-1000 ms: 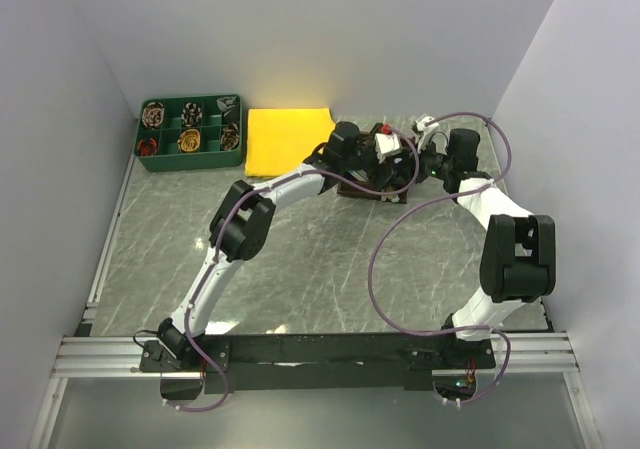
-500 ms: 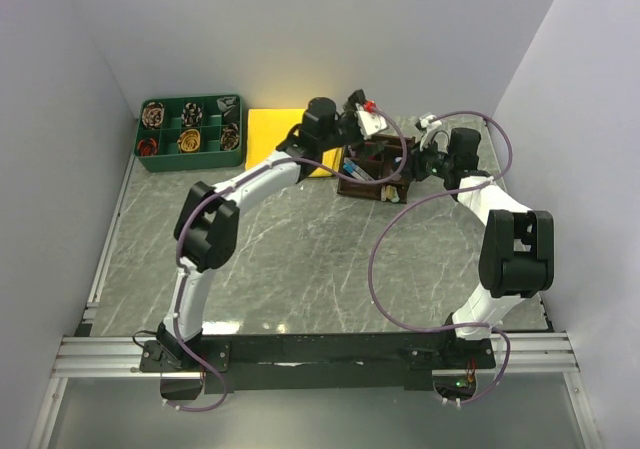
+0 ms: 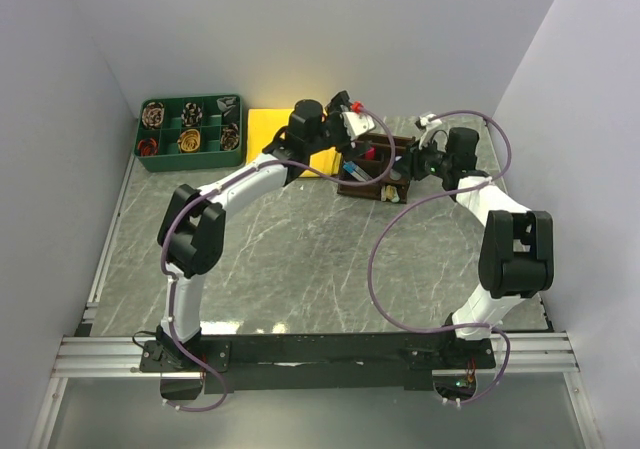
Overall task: Sort the stationery into containers
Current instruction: Place the stationery in the storage box.
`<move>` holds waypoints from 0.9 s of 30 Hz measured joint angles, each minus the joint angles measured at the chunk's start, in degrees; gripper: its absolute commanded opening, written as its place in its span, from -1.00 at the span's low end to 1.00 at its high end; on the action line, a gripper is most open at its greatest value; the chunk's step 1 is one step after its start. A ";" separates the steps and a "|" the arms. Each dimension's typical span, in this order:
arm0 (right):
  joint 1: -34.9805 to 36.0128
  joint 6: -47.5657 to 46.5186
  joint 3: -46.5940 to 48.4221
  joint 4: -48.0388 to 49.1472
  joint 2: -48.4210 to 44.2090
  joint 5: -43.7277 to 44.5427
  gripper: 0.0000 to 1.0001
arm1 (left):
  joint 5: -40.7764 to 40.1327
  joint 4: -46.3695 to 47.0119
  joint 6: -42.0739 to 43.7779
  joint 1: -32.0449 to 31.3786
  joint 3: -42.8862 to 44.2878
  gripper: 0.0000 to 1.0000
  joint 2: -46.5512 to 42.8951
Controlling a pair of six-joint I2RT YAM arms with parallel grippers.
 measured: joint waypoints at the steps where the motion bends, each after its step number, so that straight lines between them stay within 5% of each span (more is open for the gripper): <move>1: 0.26 0.11 -0.07 0.17 -0.07 0.46 -0.90 | -0.07 -0.33 0.00 0.11 -0.02 0.99 0.00; 15: 5.31 1.88 -4.13 6.16 -2.43 12.37 -0.95 | -1.70 -1.49 -0.04 1.31 -2.05 0.99 -3.04; 22: 6.05 2.75 -4.83 7.43 -2.67 14.86 -0.47 | -1.92 -1.46 -0.02 1.68 -2.89 0.99 -4.28; 27: 6.49 2.86 -4.87 7.69 -2.69 16.22 -0.35 | -2.12 -1.49 -0.02 1.92 -2.99 0.99 -4.28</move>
